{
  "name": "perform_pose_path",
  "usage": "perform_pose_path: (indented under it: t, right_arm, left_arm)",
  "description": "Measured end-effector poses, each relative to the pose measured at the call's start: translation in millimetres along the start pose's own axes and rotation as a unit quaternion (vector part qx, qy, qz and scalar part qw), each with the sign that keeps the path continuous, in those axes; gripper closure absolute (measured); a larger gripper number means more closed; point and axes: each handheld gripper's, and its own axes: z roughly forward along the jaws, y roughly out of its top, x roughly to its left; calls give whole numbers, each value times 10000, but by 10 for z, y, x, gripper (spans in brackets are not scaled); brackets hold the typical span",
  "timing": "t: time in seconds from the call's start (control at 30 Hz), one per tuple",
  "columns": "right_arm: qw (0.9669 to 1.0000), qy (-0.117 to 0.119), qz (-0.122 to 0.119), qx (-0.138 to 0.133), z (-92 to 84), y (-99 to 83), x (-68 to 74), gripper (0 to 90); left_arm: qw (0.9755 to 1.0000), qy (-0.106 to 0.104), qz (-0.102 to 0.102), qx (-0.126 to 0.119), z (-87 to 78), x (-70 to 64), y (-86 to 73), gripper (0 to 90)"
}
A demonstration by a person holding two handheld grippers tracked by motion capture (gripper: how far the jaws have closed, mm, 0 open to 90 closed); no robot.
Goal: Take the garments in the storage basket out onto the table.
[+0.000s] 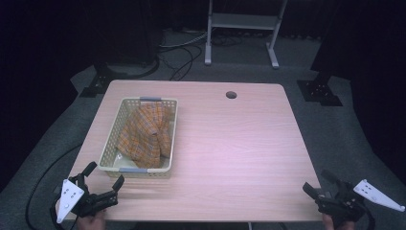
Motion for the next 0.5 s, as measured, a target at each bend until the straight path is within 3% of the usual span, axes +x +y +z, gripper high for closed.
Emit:
perform_pose_path:
  t: [0.5]
  right_arm:
    - [9992, 296, -67, 246, 282, 105, 50, 13]
  left_arm:
    - [10000, 22, 5, 4, 22, 1, 0, 1]
